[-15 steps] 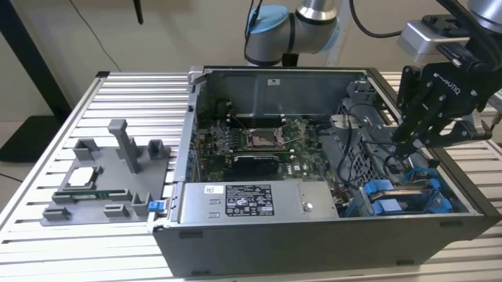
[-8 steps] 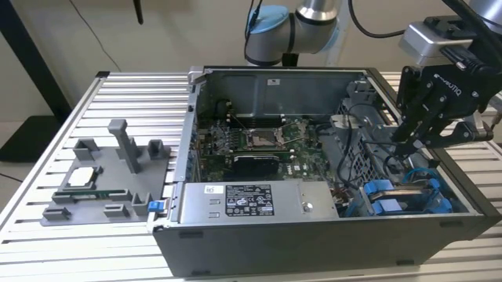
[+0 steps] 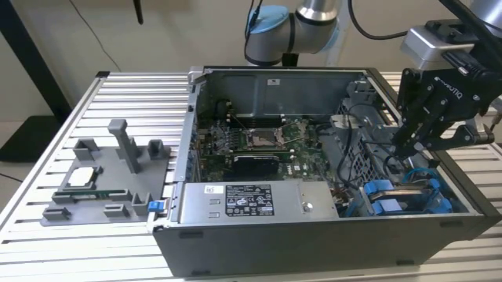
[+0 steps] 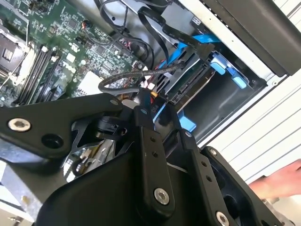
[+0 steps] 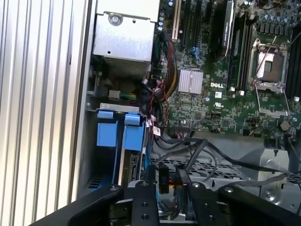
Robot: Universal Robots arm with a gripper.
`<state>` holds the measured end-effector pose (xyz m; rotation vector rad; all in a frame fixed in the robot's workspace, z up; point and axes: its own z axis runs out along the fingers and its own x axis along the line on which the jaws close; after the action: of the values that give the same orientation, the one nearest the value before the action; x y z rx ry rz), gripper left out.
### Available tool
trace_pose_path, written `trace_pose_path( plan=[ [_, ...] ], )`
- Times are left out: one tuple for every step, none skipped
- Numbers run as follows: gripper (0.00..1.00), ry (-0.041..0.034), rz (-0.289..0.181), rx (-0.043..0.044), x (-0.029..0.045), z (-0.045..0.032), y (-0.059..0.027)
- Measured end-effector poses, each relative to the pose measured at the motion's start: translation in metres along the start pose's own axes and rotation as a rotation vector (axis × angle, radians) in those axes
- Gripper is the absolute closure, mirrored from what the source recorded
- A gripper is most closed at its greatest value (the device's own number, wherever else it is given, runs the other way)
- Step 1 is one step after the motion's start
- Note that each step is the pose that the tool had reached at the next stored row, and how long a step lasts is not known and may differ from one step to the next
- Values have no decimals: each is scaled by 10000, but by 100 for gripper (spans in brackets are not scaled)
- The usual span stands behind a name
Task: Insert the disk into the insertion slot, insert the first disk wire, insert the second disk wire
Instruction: 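Insert the first disk wire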
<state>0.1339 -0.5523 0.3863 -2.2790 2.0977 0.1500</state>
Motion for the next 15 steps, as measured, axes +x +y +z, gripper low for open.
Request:
trace_pose_path(
  plan=[
    [0,-8,-1,16,1,8,0],
    [0,-15,-3,36,2,14,0],
    [0,-21,-4,49,2,17,0],
    [0,-24,-6,52,3,17,0],
    [0,-25,-6,53,2,18,0],
    [0,-27,-5,53,2,18,0],
    [0,-29,-5,54,3,19,0],
    [100,-29,-5,54,3,19,0],
    [100,-29,-5,54,3,19,0],
    [100,-29,-5,54,2,19,0],
    [100,-29,-5,54,2,19,0],
    [100,-29,-5,54,2,19,0],
    [100,-29,-5,54,2,19,0],
    [100,-29,-5,53,2,19,0],
    [100,-29,-5,54,2,19,0]
  ],
)
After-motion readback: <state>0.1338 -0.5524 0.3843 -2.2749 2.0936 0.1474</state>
